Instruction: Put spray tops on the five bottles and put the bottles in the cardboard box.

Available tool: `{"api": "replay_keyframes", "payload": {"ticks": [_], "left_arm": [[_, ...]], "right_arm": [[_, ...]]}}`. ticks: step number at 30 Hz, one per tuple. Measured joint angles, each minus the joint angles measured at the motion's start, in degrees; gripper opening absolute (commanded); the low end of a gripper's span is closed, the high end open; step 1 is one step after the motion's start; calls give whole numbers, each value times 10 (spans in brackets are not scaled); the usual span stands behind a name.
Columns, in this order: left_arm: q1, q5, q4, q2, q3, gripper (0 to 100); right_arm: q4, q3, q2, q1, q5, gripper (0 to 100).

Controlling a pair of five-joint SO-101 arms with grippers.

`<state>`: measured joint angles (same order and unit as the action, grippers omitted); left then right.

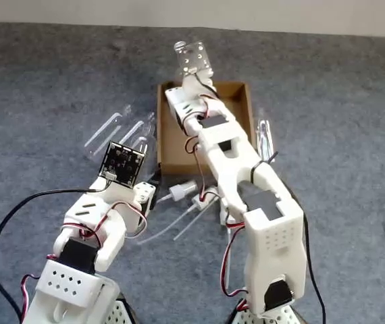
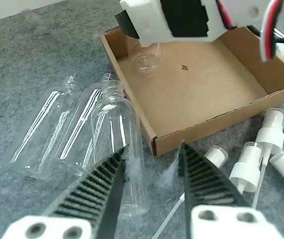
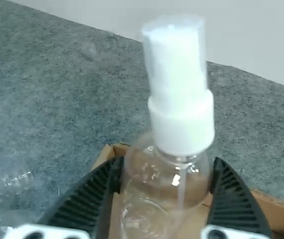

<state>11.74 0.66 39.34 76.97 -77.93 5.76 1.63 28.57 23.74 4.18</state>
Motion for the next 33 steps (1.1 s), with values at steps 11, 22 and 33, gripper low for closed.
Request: {"api": "replay_keyframes", "payload": {"ticks": [11,22,33], "left_arm": [[0,0,0,0,0,120],[0,0,0,0,0,120],[0,0,0,0,0,120]], "right_arm": [[0,0,0,9,36,228],[25,0,0,9,37,228],[31,1,0,9,37,293]]}}
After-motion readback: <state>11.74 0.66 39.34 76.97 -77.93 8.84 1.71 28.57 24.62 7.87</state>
